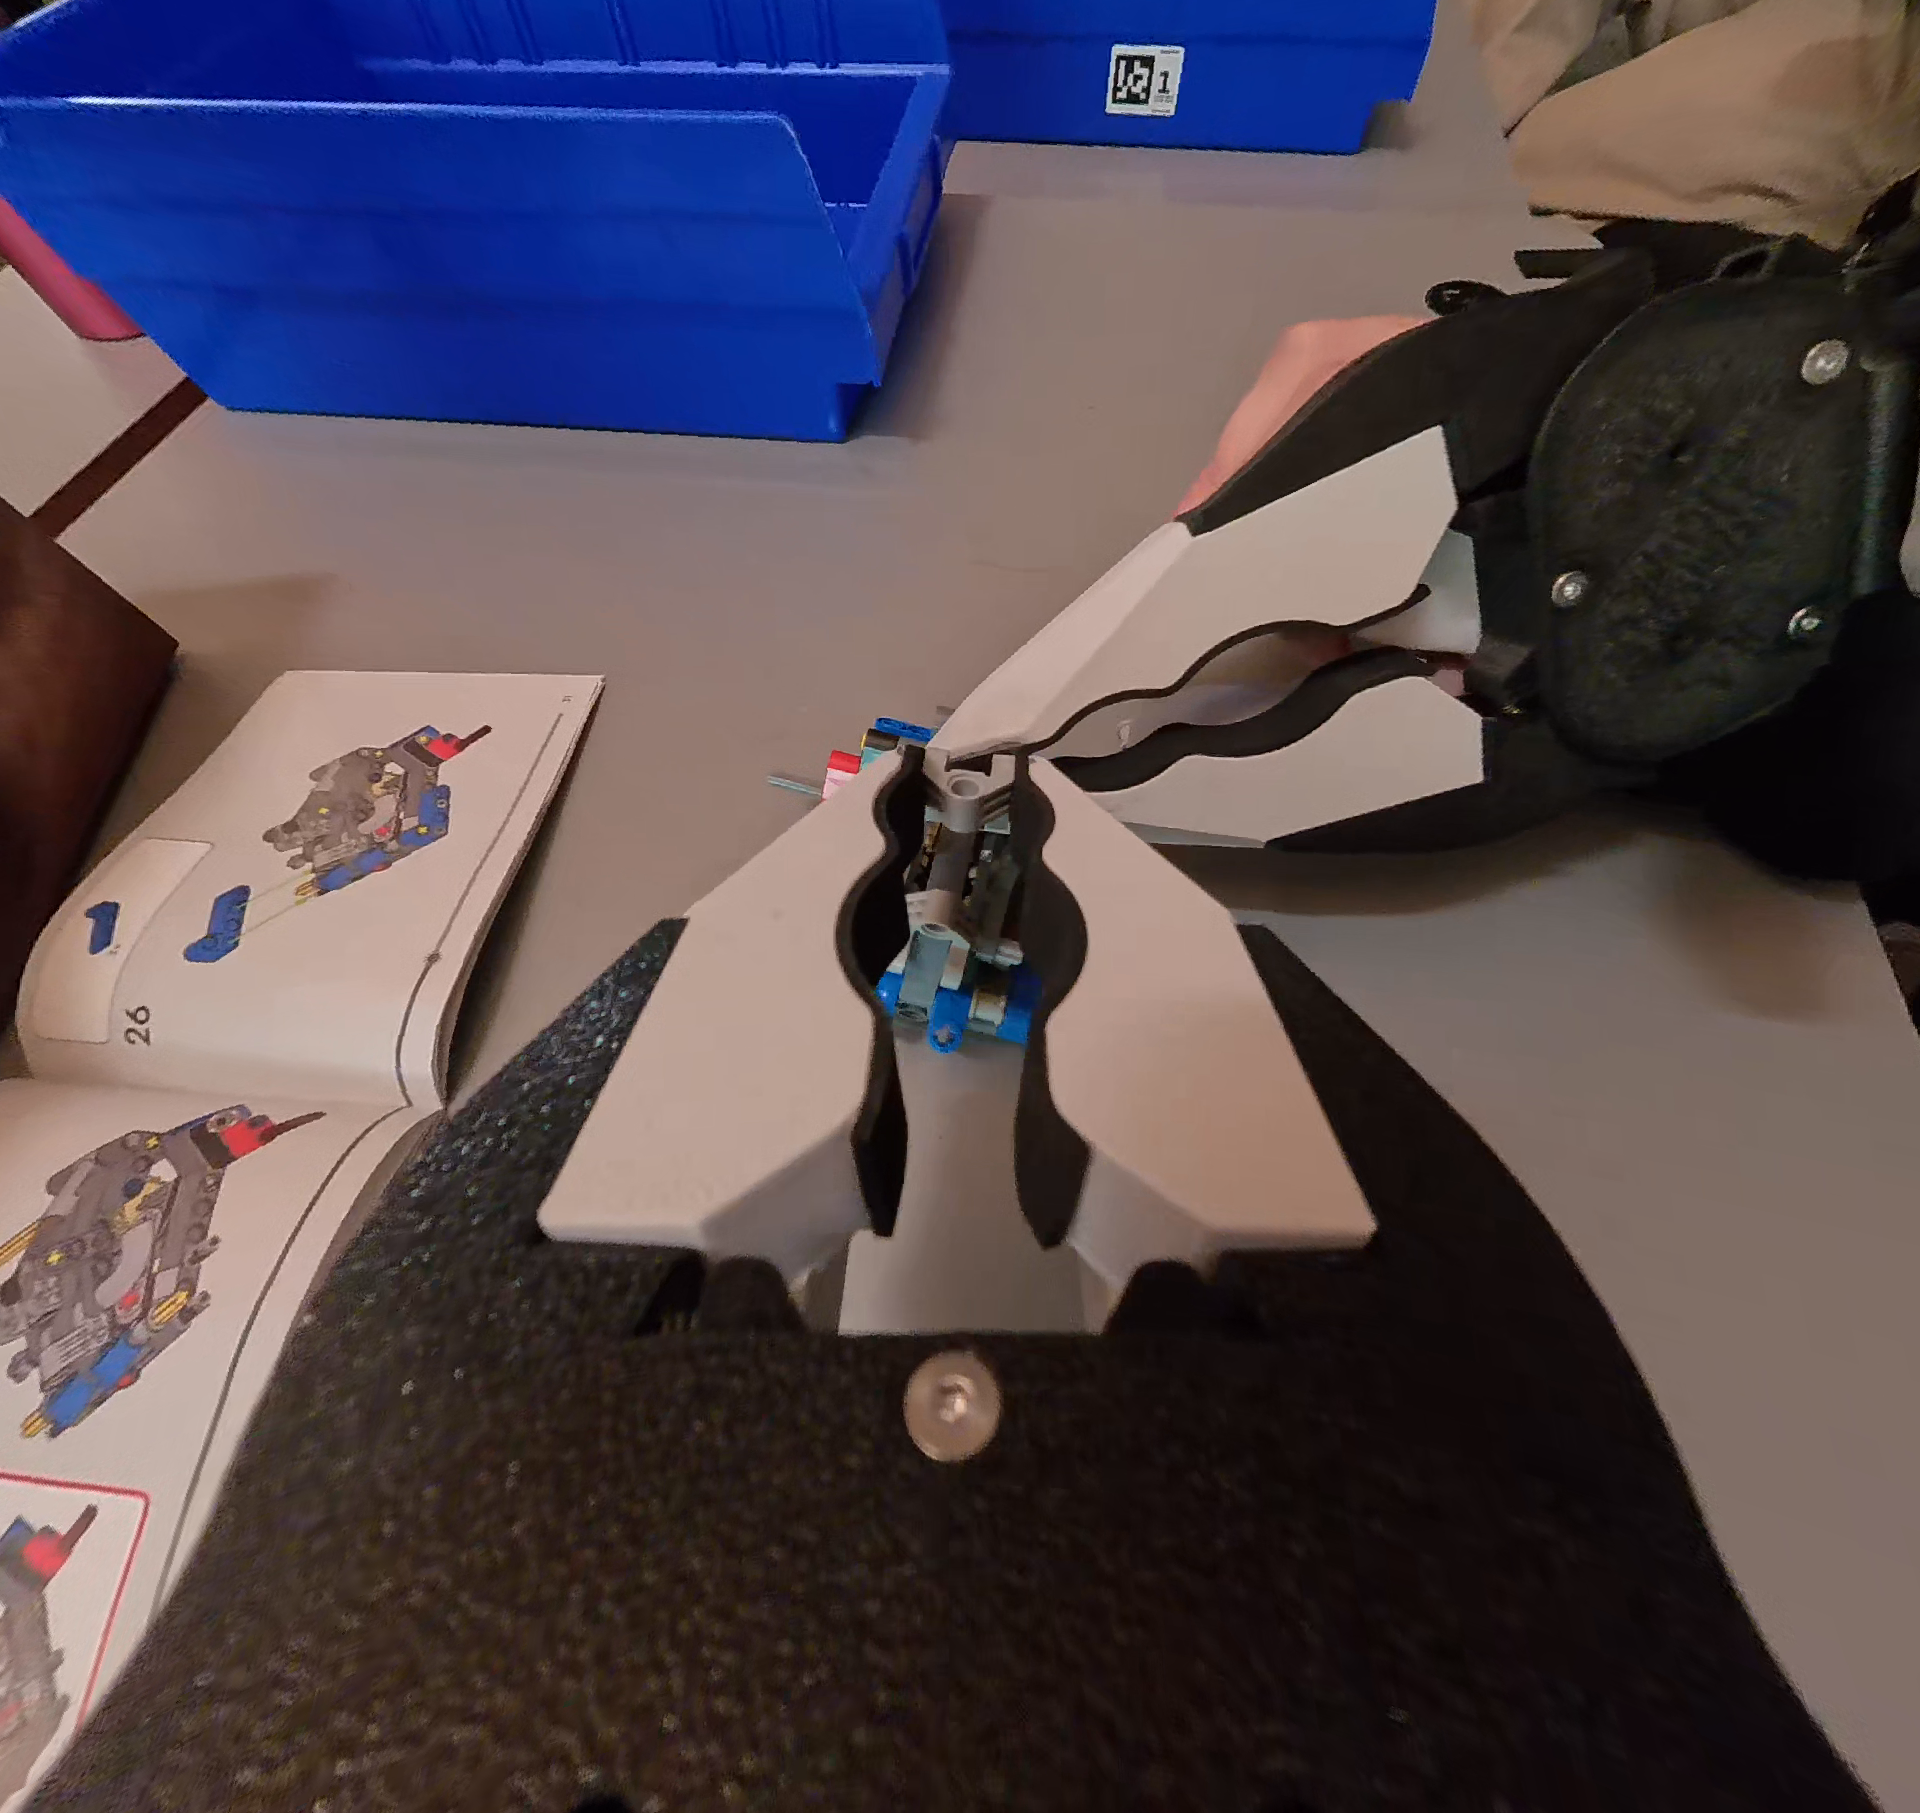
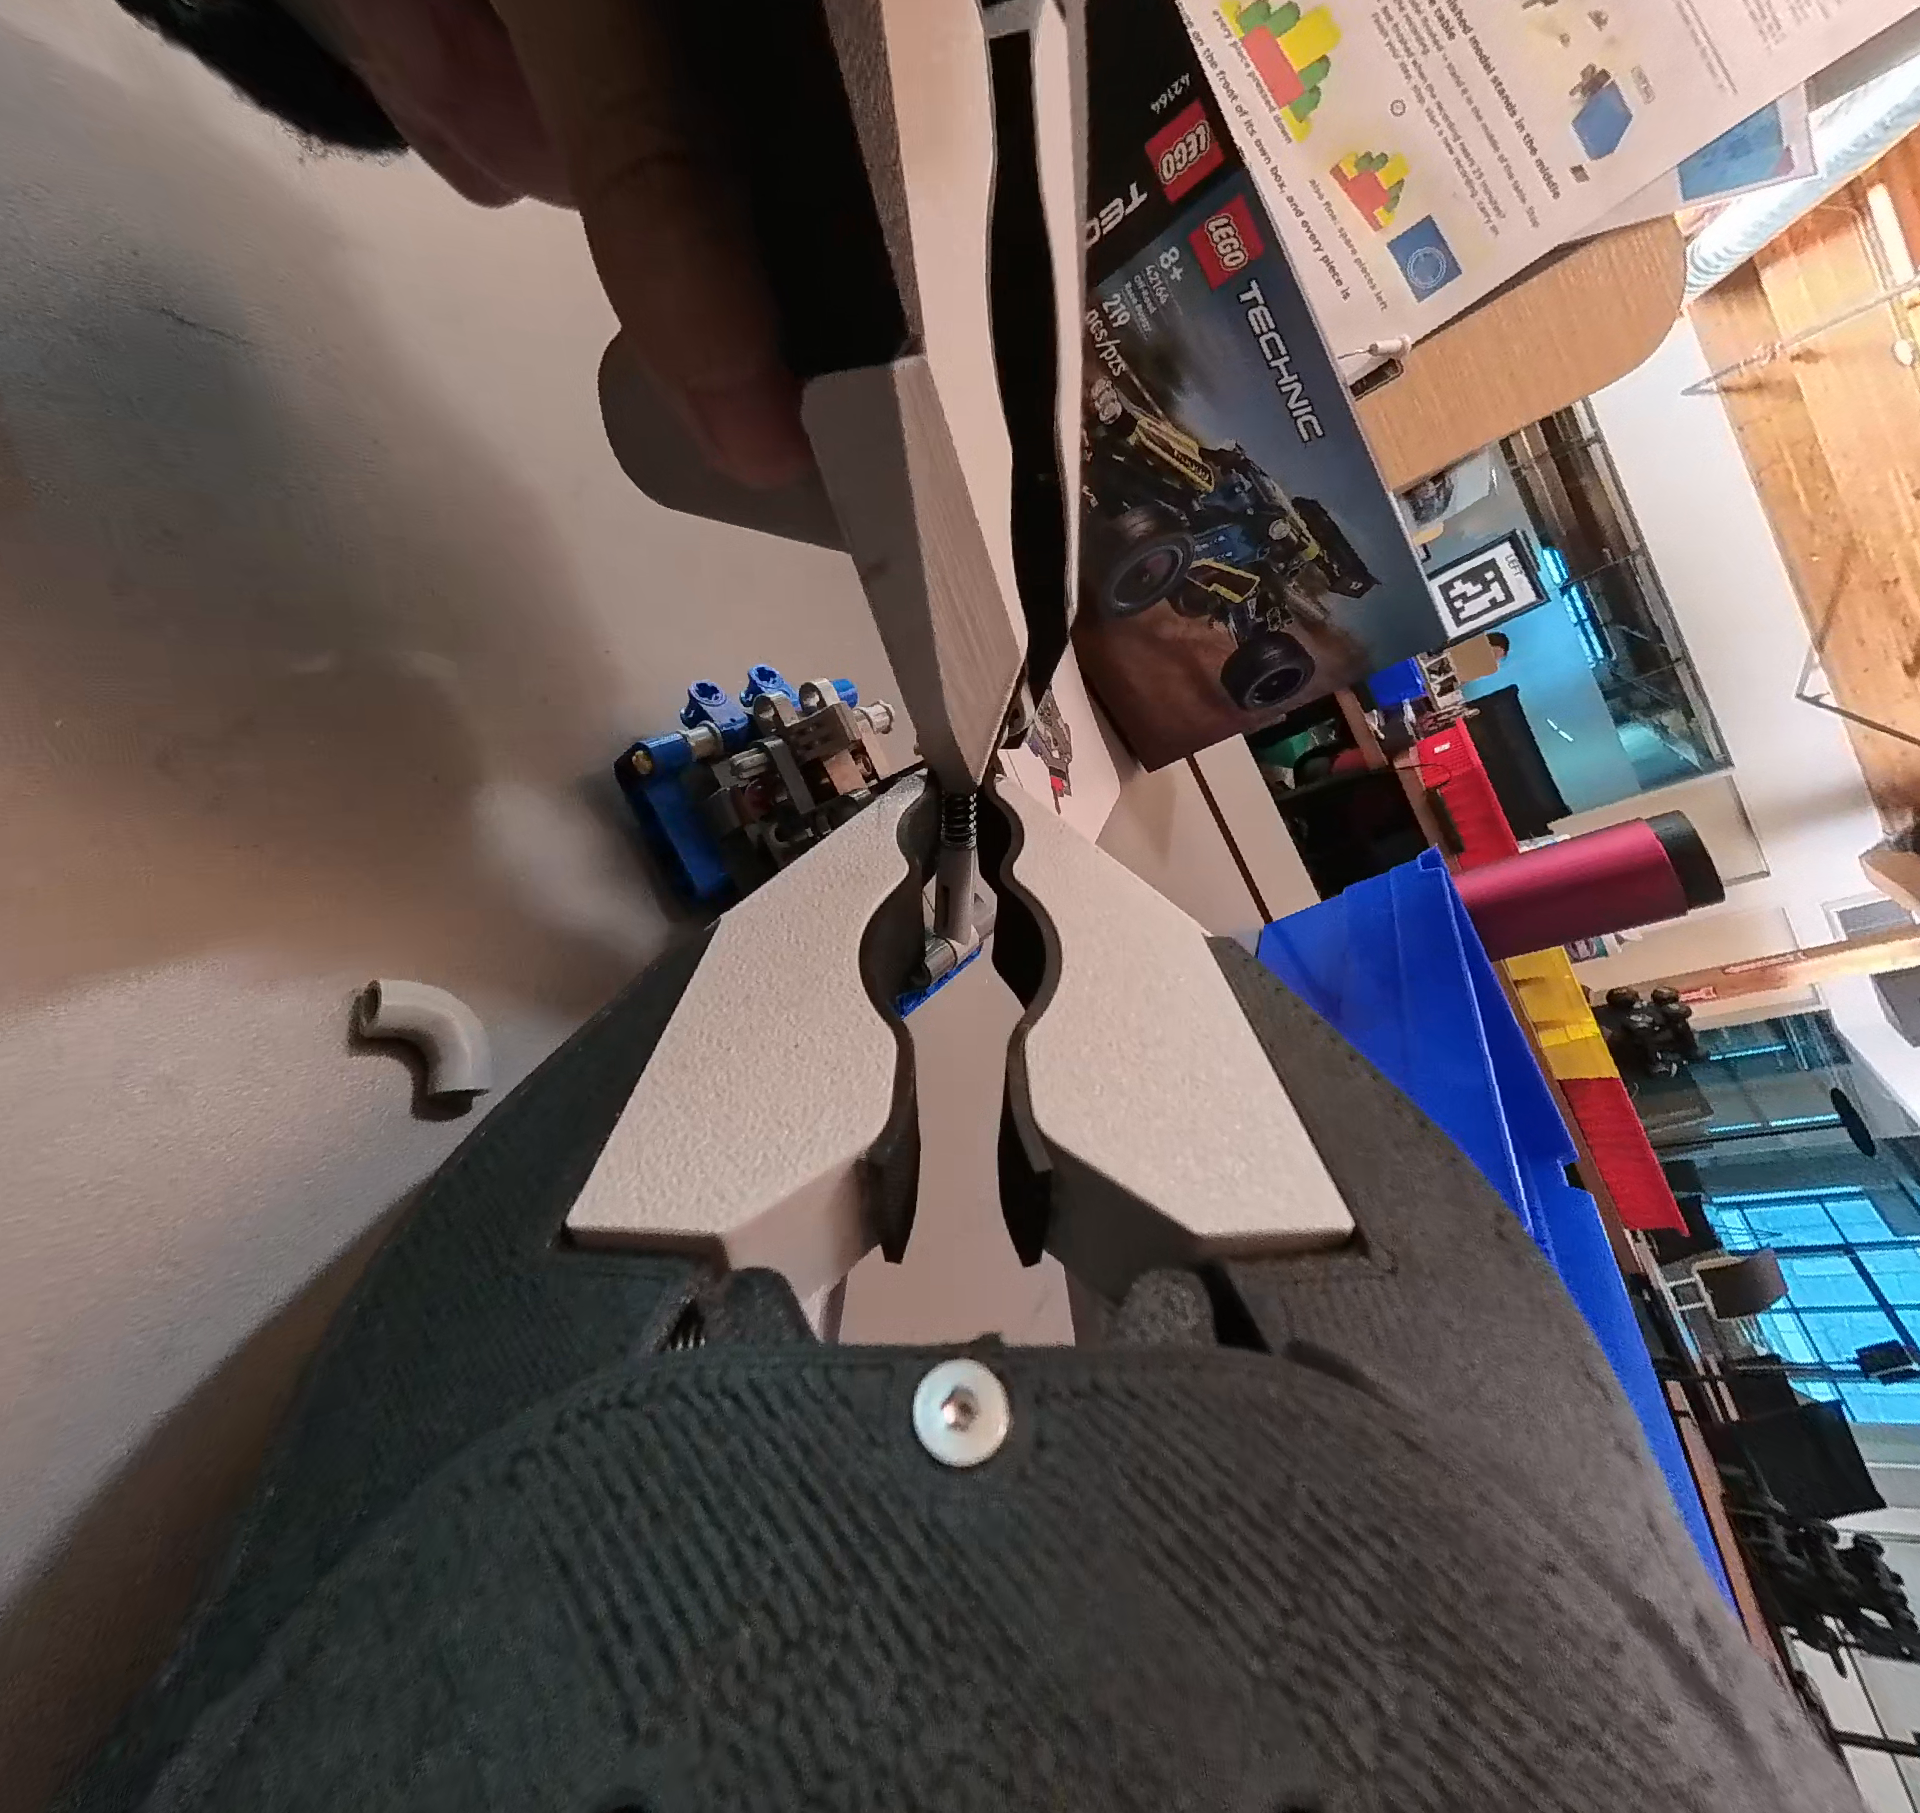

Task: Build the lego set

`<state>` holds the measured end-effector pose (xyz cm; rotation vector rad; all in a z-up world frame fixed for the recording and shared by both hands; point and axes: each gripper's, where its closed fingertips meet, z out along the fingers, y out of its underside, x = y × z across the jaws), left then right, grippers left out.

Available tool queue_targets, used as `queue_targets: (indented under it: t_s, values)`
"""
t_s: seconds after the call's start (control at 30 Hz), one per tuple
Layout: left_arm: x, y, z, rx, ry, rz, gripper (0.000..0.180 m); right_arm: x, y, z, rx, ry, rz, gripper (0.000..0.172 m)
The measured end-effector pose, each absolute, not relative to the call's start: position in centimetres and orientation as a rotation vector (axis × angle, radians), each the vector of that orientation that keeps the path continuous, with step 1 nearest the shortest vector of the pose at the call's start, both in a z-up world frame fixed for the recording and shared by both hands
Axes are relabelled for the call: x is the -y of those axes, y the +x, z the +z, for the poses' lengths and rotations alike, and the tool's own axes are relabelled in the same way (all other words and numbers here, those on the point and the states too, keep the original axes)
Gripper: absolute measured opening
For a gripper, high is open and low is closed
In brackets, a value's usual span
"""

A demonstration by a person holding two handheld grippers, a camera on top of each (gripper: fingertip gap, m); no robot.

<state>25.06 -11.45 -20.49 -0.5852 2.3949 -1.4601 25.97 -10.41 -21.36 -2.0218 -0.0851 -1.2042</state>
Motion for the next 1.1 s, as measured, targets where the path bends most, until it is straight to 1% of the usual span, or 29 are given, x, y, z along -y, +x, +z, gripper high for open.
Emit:
queue_targets:
  t_s: [0.2, 0.23, 0.3, 0.4, 0.5, 0.6, 0.9, 1.1]
  values:
    - [11.35, 25.02, -20.28, -2.344, -0.559, -1.523, 0.013, 10.34, 25.93, -21.33, 0.085, -2.012, -1.198, 0.003]
    - [11.25, 25.13, -20.28, -2.321, -0.561, -1.514, 0.016, 10.31, 25.91, -21.33, 0.087, -2.012, -1.199, 0.003]
    - [10.86, 25.61, -20.35, -2.277, -0.584, -1.463, 0.029, 10.38, 25.93, -21.36, 0.09, -2.014, -1.204, 0.003]
    - [10.93, 25.35, -20.42, -2.295, -0.585, -1.454, 0.021, 10.31, 25.9, -21.36, 0.091, -2.013, -1.2, 0.003]
    - [10.91, 25.34, -20.49, -2.302, -0.625, -1.472, 0.022, 10.32, 25.88, -21.37, 0.092, -2.011, -1.197, 0.003]
    - [11.02, 25.09, -20.52, -2.307, -0.619, -1.51, 0.018, 10.28, 25.84, -21.36, 0.1, -2.01, -1.201, 0.003]
    - [10.96, 24.84, -20.58, -2.315, -0.482, -1.551, 0.017, 10.1, 25.62, -21.39, 0.119, -2.005, -1.186, 0.003]
    - [10.72, 24.86, -20.75, -2.385, -0.567, -1.579, 0.016, 9.98, 25.56, -21.41, 0.121, -2.004, -1.176, 0.003]
